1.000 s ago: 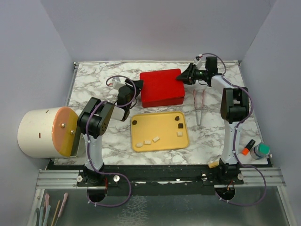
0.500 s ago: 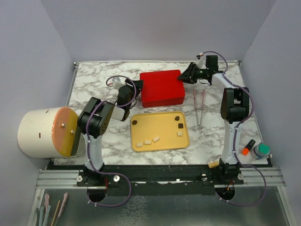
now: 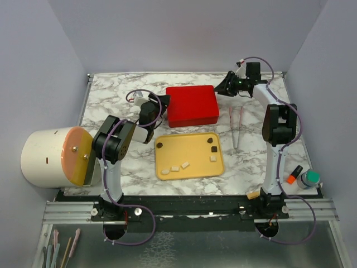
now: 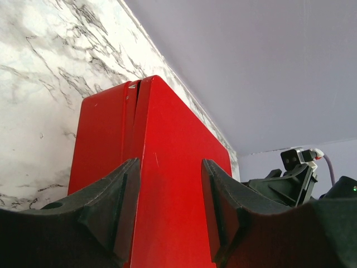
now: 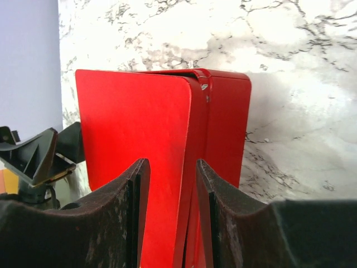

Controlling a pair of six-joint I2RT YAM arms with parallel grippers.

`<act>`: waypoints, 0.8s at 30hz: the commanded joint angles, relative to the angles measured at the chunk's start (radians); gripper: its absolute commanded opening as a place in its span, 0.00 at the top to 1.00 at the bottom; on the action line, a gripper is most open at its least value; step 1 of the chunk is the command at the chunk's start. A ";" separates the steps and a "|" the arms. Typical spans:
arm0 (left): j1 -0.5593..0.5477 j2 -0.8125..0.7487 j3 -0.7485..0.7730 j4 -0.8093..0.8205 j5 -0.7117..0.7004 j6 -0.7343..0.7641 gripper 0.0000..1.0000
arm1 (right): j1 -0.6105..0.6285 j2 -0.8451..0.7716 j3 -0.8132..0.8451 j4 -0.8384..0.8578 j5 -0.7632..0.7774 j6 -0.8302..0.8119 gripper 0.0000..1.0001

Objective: Pack the chocolate

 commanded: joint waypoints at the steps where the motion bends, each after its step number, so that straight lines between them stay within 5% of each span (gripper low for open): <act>1: -0.007 0.023 0.029 0.022 0.031 0.010 0.47 | -0.008 -0.010 0.035 -0.052 0.081 -0.034 0.56; 24: -0.013 0.025 0.023 0.029 0.024 0.010 0.48 | 0.010 -0.209 -0.181 -0.049 0.261 -0.114 0.58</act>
